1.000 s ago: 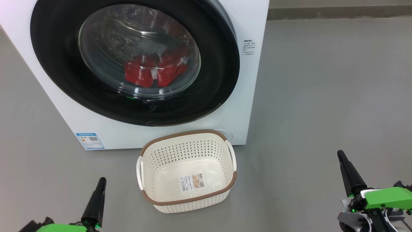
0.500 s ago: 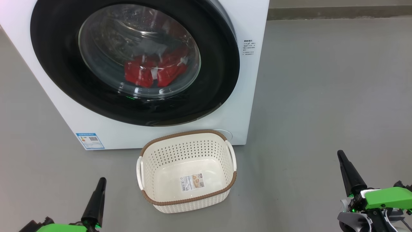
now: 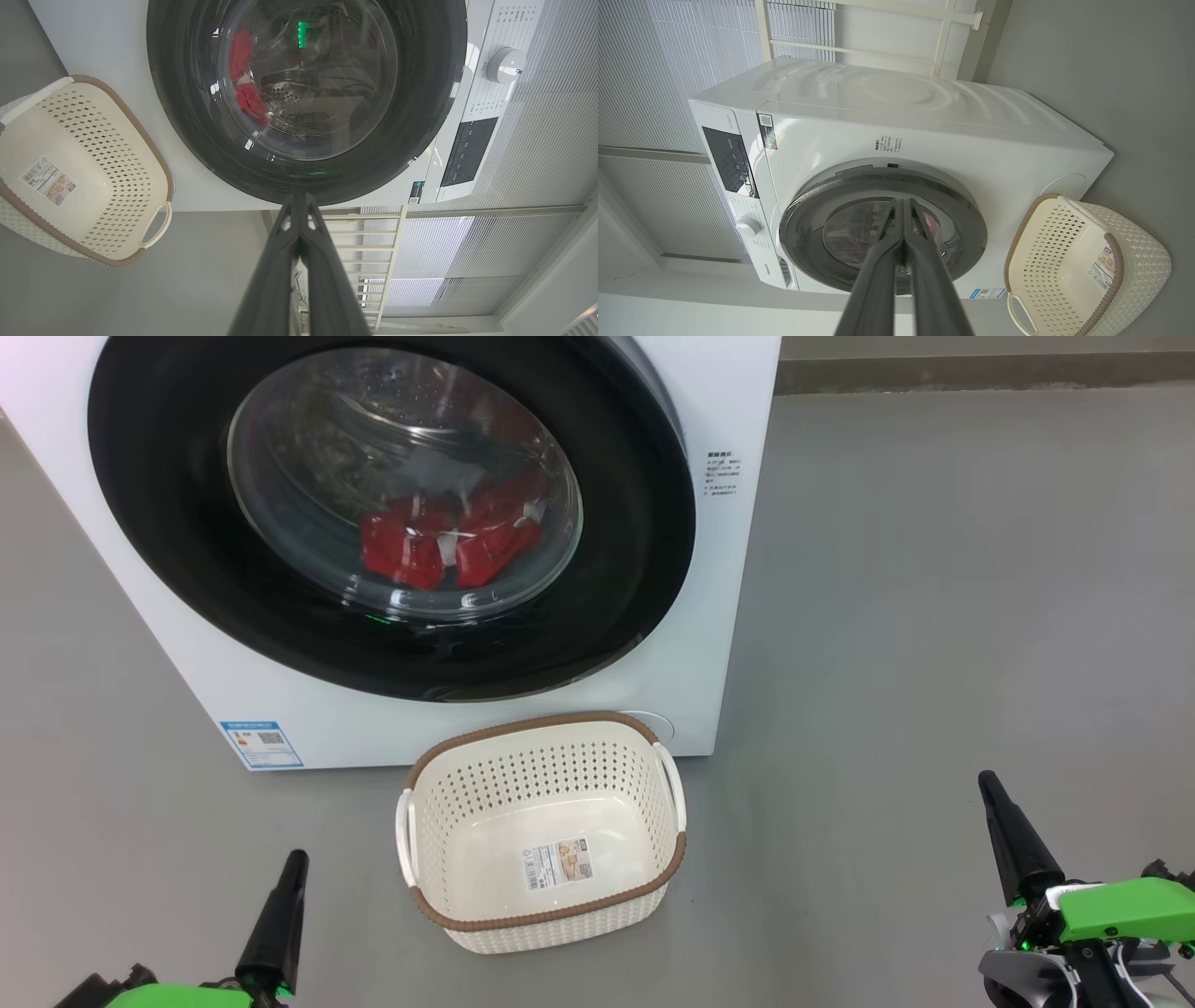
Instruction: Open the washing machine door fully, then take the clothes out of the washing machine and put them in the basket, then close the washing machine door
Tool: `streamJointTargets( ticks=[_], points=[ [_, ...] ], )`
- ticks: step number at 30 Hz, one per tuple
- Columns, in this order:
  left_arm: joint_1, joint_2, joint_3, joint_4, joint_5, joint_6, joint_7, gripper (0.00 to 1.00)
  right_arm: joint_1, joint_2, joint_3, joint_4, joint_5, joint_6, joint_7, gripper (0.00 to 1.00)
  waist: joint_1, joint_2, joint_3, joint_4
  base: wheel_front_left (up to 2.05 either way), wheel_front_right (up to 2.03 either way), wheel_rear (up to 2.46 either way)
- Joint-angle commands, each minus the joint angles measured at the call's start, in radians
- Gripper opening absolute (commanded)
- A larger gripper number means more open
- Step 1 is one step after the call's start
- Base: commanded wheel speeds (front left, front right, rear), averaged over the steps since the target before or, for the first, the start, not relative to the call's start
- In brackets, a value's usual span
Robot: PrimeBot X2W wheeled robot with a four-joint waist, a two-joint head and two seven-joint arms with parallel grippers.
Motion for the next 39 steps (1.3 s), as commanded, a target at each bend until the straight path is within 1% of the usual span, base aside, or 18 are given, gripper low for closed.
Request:
streamJointTargets(
  ticks=[1, 4, 5, 6, 10, 14, 18, 23, 32, 39],
  points=[
    [0.0, 0.0, 0.0, 0.0, 0.0, 0.0, 0.0, 1.0, 0.0, 0.0, 0.0, 0.0, 0.0, 0.0, 0.0, 1.0, 0.0, 0.0, 0.0, 0.0, 0.0, 0.0, 0.0],
    [0.014, -0.004, -0.006, 0.029, 0.0, 0.001, -0.001, 1.0, 0.016, 0.009, 0.006, 0.031, 0.0, 0.0, -0.001, 1.0, 0.0, 0.0, 0.0, 0.0, 0.0, 0.0, 0.0],
    [0.023, -0.007, -0.008, 0.04, 0.0, 0.001, -0.001, 0.0, 0.027, 0.014, 0.009, 0.043, 0.0, 0.0, -0.002, 0.0, 0.0, 0.0, 0.0, 0.0, 0.0, 0.0, 0.0],
    [0.033, -0.01, -0.01, 0.053, 0.0, 0.001, -0.001, 1.0, 0.038, 0.018, 0.011, 0.057, 0.0, 0.0, -0.002, 1.0, 0.0, 0.0, 0.0, 0.0, 0.0, 0.0, 0.0],
    [0.036, -0.013, -0.016, 0.062, 0.001, 0.0, -0.008, 1.0, 0.043, 0.02, 0.015, 0.067, -0.003, 0.0, -0.008, 1.0, 0.0004, 0.0, 0.002, 0.0, 0.0, 0.0, 0.0],
    [0.029, -0.012, -0.023, 0.059, 0.003, 0.0, -0.018, 1.0, 0.037, 0.018, 0.02, 0.063, -0.008, 0.0, -0.018, 1.0, 0.0023, 0.0, -0.001, 0.0, 0.0, 0.0, 0.0],
    [0.022, -0.008, -0.031, 0.055, 0.014, 0.0, -0.031, 1.0, 0.032, 0.013, 0.028, 0.057, -0.021, 0.0, -0.032, 1.0, 0.0002, 0.0, 0.002, -0.001, 0.0, 0.0, 0.0],
    [0.013, -0.003, -0.039, 0.052, 0.037, 0.0, -0.045, 1.0, 0.025, 0.006, 0.037, 0.055, -0.044, 0.0, -0.046, 1.0, 0.0001, 0.0, 0.004, -0.001, 0.0, 0.0, 0.0],
    [-0.004, -0.005, -0.034, 0.035, 0.14, -0.001, -0.072, 1.0, 0.008, 0.005, 0.033, 0.042, -0.146, 0.0, -0.073, 1.0, 0.0, 0.0, 0.009, -0.001, 0.0, 0.0, 0.0],
    [-0.018, -0.007, -0.034, 0.022, 0.234, -0.001, -0.093, 1.0, -0.005, 0.001, 0.046, 0.031, -0.249, 0.0, -0.093, 1.0, 0.0, 0.0, 0.013, -0.002, 0.0, 0.0, 0.0]
  ],
)
